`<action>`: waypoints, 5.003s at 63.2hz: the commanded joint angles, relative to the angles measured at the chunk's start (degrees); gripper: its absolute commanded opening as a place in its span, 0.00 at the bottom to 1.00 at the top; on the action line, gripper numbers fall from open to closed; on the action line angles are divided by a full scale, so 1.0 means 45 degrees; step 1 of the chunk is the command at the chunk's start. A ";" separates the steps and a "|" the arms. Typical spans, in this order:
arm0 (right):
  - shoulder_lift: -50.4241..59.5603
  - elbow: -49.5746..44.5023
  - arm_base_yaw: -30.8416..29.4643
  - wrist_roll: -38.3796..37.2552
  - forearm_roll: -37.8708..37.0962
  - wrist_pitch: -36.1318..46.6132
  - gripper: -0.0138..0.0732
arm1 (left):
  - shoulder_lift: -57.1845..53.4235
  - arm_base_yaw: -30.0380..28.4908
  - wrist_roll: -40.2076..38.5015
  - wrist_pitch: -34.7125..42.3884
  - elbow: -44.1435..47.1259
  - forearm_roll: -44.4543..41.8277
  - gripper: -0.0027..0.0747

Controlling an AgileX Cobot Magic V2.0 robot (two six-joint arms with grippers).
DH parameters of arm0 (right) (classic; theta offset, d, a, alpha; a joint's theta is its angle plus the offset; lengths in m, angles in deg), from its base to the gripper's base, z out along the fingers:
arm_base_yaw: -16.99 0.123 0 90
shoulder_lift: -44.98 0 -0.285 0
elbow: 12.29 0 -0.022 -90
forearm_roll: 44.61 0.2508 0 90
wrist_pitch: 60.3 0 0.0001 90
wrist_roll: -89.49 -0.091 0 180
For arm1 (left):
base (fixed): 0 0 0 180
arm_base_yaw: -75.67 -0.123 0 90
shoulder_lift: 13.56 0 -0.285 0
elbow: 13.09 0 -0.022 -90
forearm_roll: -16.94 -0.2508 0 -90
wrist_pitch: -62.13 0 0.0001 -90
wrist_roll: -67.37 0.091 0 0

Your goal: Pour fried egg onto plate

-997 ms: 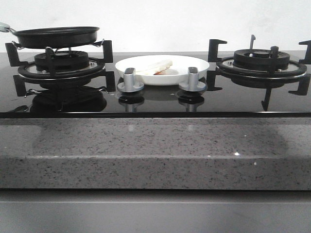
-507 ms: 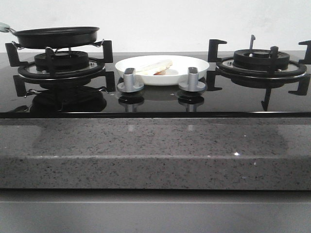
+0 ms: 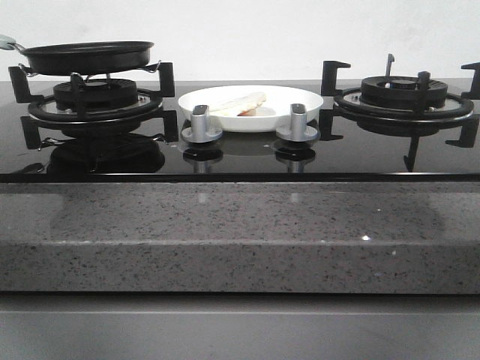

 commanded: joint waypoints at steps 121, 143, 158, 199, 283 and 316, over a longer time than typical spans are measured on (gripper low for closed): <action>0.0051 0.0343 -0.0004 0.0165 0.0090 0.0315 0.02 | -0.9439 -0.2084 -0.2437 1.3293 1.1914 -0.1479 0.01; 0.0051 0.0343 -0.0004 0.0165 0.0090 0.0315 0.02 | -0.9414 -0.2084 -0.2437 1.3344 1.1914 -0.1479 0.01; 0.0051 0.0343 -0.0004 0.0165 0.0090 0.0315 0.02 | -0.9414 -0.2084 -0.2437 1.3344 1.1914 -0.1479 0.01; 0.4691 -0.4144 -0.2325 0.0730 -0.1518 0.7328 0.02 | -0.9414 -0.2084 -0.2437 1.3344 1.1914 -0.1479 0.01; 0.8627 -0.9755 -0.2830 -0.2132 -0.4492 1.3504 0.02 | -0.9414 -0.2084 -0.2437 1.3344 1.1914 -0.1479 0.01; 0.8627 -0.9755 -0.2830 -0.2183 -0.4454 1.2729 0.02 | -0.9414 -0.2084 -0.2437 1.3344 1.1914 -0.1479 0.01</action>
